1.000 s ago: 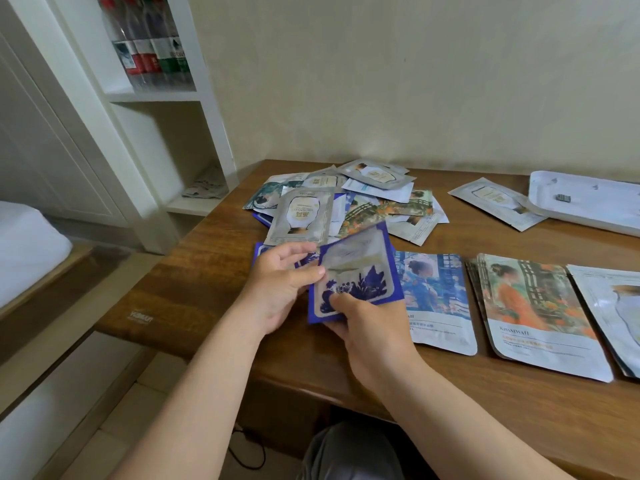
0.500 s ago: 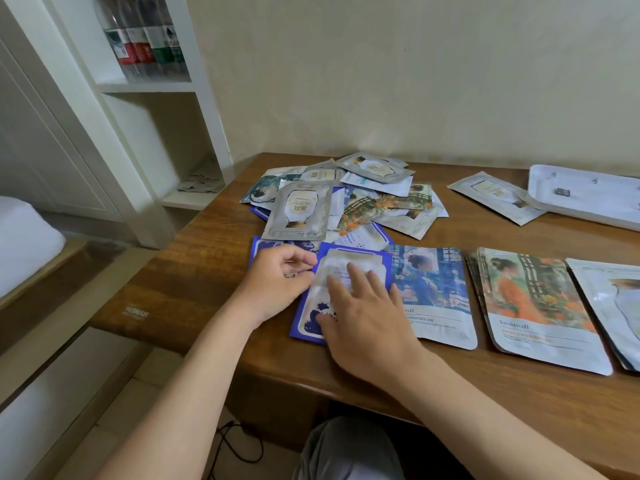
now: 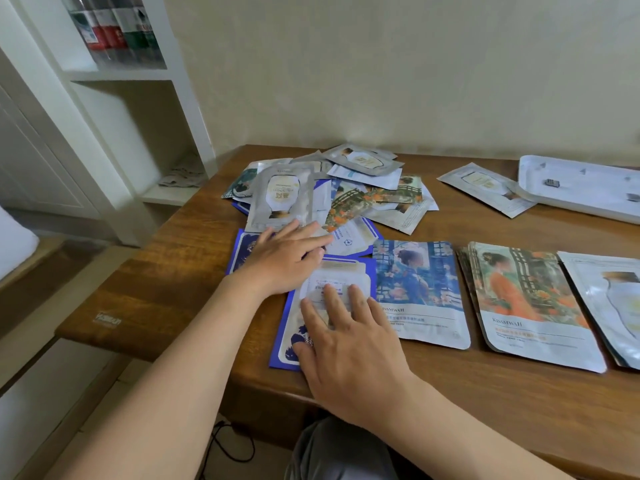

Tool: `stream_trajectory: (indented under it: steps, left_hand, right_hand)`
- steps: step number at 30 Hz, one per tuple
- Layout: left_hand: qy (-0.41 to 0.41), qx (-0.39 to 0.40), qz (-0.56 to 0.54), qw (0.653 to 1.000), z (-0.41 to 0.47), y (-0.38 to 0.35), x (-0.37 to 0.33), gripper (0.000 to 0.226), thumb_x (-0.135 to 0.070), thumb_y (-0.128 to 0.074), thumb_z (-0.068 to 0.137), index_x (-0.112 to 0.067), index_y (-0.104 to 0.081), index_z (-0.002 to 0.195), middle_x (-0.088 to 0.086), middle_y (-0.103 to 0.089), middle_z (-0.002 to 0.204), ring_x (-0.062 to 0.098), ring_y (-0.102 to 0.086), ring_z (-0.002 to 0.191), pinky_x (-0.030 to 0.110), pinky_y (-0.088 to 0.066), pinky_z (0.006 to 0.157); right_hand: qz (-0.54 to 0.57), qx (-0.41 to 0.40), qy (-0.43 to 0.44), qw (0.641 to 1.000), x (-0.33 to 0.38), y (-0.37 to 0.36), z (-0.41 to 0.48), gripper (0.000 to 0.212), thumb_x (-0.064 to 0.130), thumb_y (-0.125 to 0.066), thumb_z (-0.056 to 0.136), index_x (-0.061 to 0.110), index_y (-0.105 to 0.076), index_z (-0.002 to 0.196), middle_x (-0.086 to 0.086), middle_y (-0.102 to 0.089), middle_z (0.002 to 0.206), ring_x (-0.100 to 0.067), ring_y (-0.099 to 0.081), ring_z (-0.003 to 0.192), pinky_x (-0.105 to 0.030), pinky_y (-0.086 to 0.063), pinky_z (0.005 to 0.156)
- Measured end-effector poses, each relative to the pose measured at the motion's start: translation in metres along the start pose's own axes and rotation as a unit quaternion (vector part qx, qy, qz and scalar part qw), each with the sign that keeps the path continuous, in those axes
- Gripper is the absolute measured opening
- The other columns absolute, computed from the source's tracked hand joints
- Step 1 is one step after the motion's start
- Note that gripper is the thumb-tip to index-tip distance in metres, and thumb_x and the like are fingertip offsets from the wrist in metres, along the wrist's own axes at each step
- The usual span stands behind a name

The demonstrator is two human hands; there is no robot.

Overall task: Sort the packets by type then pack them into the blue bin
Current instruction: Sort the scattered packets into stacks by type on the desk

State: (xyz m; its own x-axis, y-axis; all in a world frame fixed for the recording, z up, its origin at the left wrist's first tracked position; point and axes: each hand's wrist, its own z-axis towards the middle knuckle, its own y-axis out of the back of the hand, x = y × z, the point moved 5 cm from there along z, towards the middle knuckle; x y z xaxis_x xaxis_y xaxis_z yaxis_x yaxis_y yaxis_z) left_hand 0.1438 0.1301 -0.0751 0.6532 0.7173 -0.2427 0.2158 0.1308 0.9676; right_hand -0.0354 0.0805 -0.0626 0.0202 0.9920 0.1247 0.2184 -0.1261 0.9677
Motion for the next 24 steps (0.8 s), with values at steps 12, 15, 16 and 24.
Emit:
stream_trajectory:
  steps: [12,15,16,24]
  left_hand:
    - [0.018,-0.005,0.003,1.0,0.019,0.005,0.021,0.043,-0.05,-0.022,0.11,-0.055,-0.033,0.151,-0.02,-0.012,0.169,0.011,0.0,0.158,0.053,0.002,0.126]
    - [0.02,-0.008,0.002,1.0,0.023,0.007,0.023,0.043,-0.05,-0.022,0.11,-0.055,-0.034,0.151,-0.02,-0.013,0.169,0.011,-0.001,0.158,0.053,0.001,0.126]
    - [0.021,-0.008,0.002,1.0,0.024,0.008,0.024,0.043,-0.049,-0.023,0.11,-0.054,-0.034,0.151,-0.02,-0.013,0.169,0.012,-0.001,0.158,0.053,0.001,0.125]
    - [0.033,-0.004,-0.005,0.999,0.035,0.016,0.039,0.043,-0.048,-0.023,0.11,-0.054,-0.033,0.152,-0.02,-0.013,0.169,0.011,-0.001,0.158,0.051,0.0,0.127]
  right_hand:
    - [-0.007,0.028,0.017,0.999,0.011,0.003,-0.011,0.067,0.059,-0.024,0.104,0.029,-0.007,0.161,-0.009,0.004,0.17,-0.041,0.007,0.154,-0.055,-0.003,0.123]
    - [-0.006,0.008,0.016,1.0,0.01,0.005,-0.003,0.066,0.061,-0.024,0.103,0.03,-0.011,0.16,-0.009,-0.002,0.17,-0.041,0.001,0.154,-0.055,-0.008,0.122]
    - [-0.007,0.001,0.014,1.0,0.01,0.006,0.001,0.066,0.061,-0.024,0.103,0.03,-0.012,0.16,-0.009,-0.003,0.17,-0.042,-0.001,0.154,-0.055,-0.01,0.122]
    - [-0.013,-0.001,0.027,1.0,0.015,0.009,0.008,0.064,0.06,-0.031,0.102,0.027,-0.019,0.156,-0.01,-0.009,0.168,-0.042,-0.006,0.152,-0.055,-0.016,0.119]
